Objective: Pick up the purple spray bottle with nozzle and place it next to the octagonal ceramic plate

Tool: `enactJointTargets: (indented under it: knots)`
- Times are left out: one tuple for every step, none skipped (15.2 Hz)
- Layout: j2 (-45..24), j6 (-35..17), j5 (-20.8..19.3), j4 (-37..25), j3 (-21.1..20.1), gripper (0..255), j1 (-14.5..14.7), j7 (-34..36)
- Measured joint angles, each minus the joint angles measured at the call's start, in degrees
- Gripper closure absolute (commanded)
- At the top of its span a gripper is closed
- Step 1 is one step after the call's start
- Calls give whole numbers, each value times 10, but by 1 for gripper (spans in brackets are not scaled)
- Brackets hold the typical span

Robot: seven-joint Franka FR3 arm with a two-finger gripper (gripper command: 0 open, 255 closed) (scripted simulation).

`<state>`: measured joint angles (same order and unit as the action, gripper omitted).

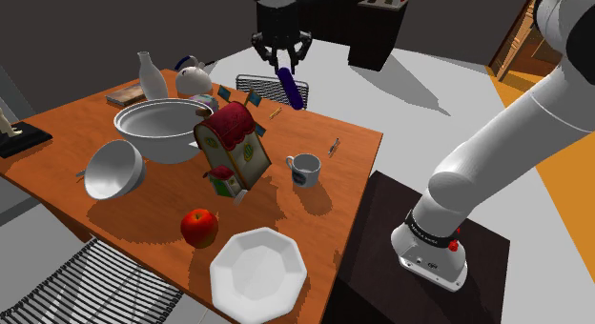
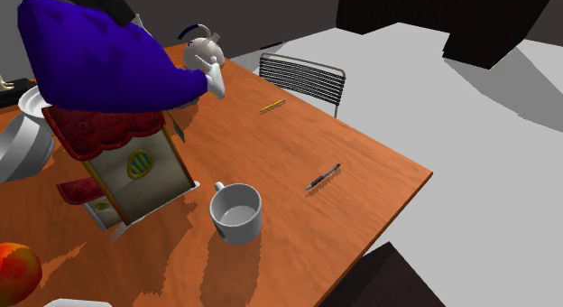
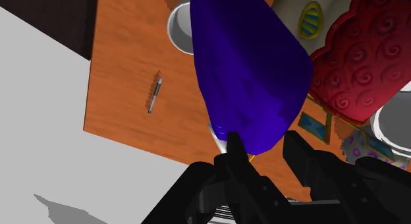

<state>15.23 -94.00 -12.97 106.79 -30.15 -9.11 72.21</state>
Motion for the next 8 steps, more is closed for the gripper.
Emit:
enactJointTargets:
  knots:
    - [9, 3, 5, 8, -5, 255, 5, 8]
    - [12, 4, 9, 12, -14, 255, 10, 21]
    - [11, 11, 11, 7, -22, 255, 14, 32]
    - [15, 20, 15, 5, -29, 255, 19, 42]
    - [14, 27, 18, 1, -41, 255, 25, 57]
    - [10, 35, 19, -6, -54, 255, 29, 73]
    - [17, 39, 25, -1, -60, 255, 35, 83]
    - [14, 48, 27, -10, -71, 255, 39, 96]
